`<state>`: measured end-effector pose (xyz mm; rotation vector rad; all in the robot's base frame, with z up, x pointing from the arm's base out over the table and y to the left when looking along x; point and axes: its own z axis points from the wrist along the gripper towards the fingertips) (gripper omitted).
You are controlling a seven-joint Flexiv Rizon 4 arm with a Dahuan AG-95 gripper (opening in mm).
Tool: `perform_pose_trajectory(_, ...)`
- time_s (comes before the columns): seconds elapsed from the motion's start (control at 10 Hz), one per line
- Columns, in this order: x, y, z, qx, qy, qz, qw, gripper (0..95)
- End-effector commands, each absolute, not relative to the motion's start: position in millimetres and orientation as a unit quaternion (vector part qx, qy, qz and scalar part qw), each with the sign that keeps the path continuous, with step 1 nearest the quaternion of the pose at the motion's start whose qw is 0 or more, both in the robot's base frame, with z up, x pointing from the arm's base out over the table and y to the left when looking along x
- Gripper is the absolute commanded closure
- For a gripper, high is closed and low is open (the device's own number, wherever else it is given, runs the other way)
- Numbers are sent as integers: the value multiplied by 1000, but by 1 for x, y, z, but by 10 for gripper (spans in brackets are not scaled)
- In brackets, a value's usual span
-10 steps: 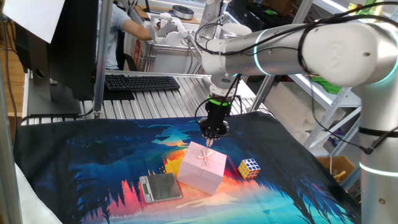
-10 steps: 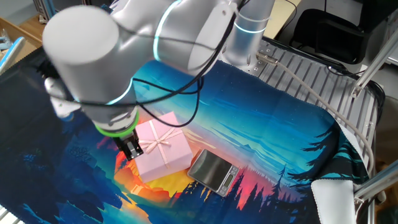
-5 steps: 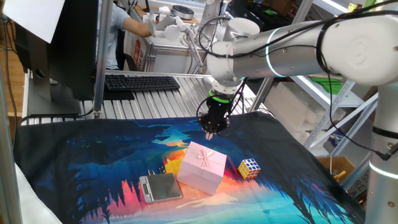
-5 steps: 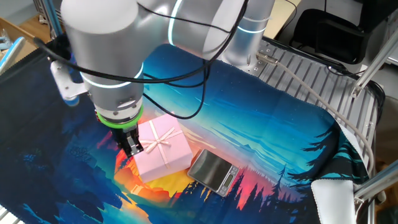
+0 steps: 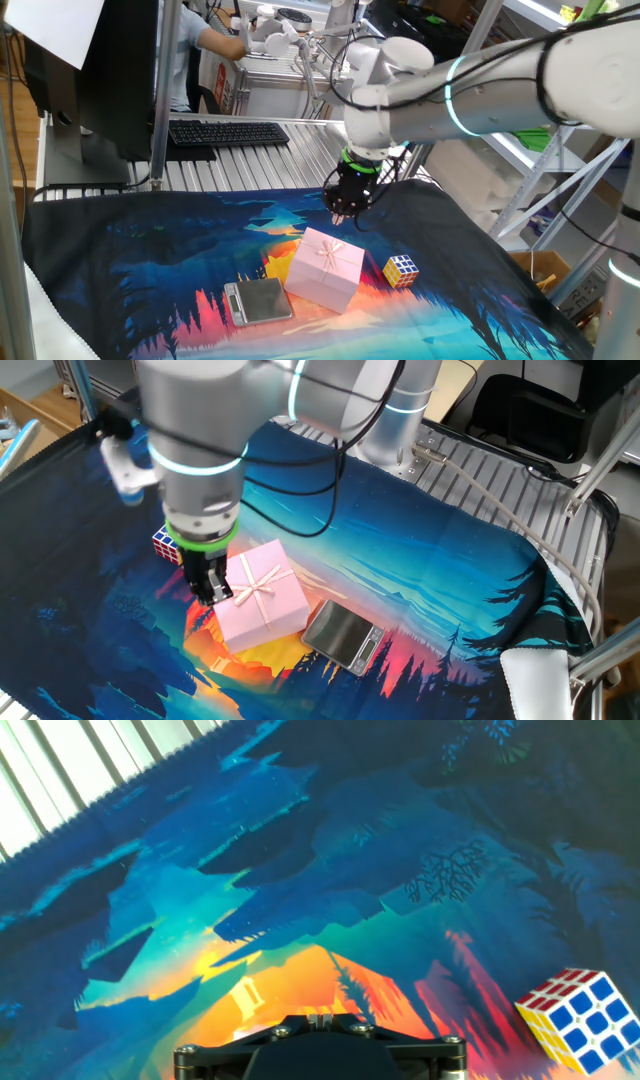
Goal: Slide the outer casing onto the gift box
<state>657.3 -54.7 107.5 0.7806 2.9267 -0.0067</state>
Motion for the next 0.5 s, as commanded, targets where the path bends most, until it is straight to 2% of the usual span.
perform_pose_trajectory(0.1, 659, -55, 107, 266, 960, 5, 85, 950)
perform_pose_trajectory(0.3, 659, -55, 107, 278, 954, 4, 109, 950)
perform_pose_trajectory(0.5, 659, -55, 106, 289, 953, -1, 85, 950)
